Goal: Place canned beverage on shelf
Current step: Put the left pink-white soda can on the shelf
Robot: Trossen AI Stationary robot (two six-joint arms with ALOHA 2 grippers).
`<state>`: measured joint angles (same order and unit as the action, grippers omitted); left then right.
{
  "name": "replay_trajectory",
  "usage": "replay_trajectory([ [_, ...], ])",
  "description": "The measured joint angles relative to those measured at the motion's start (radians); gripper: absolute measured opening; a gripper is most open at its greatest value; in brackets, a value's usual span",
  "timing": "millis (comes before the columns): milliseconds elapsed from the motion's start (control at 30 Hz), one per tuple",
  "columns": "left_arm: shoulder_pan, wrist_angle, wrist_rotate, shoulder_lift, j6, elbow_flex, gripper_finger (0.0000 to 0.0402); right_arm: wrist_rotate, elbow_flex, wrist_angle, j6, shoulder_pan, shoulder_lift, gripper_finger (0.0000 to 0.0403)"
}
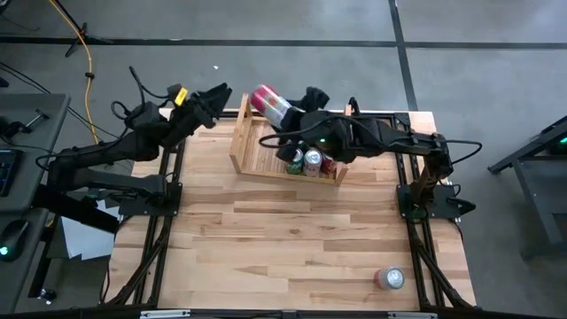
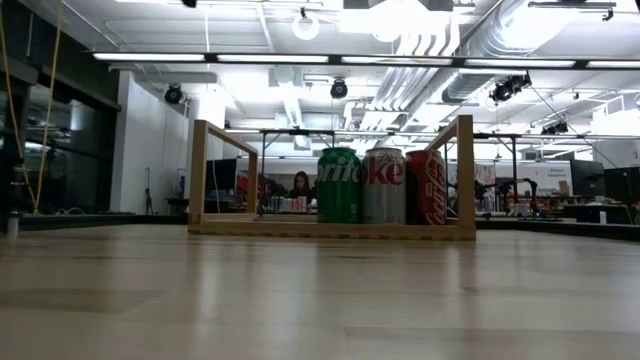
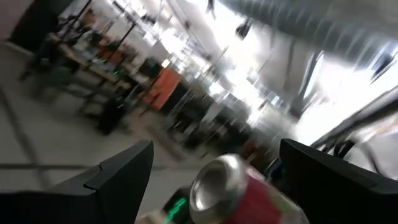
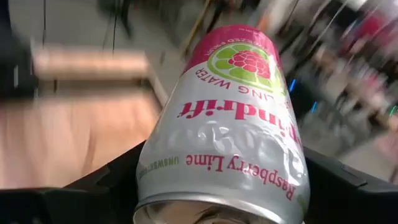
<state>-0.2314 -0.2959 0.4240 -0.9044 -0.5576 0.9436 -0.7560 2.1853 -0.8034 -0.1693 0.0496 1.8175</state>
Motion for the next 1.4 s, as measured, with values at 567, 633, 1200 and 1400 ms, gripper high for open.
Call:
replay_trajectory([
  [567,0.054,0.526,0.143,0.014,0.325,-0.001,0.034,0.538,-0.041,-0.526,0.329,0.011,0.003,0.0297],
  [633,0.045,0.636,0.254,0.013,0.285,-0.001,0.0339,0.516,-0.041,-0.548,0.337,0.026,0.002,0.0297],
  [1200,-0.125,1.237,0.251,-0.075,-0.076,-0.019,0.0015,0.489,-0.041,-0.617,0.346,0.049,0.002,0.0297],
  [1400,-0.142,1.174,0.125,-0.154,-0.093,-0.098,0.0002,0.489,-0.041,-0.615,0.344,0.049,0.002,0.0297],
])
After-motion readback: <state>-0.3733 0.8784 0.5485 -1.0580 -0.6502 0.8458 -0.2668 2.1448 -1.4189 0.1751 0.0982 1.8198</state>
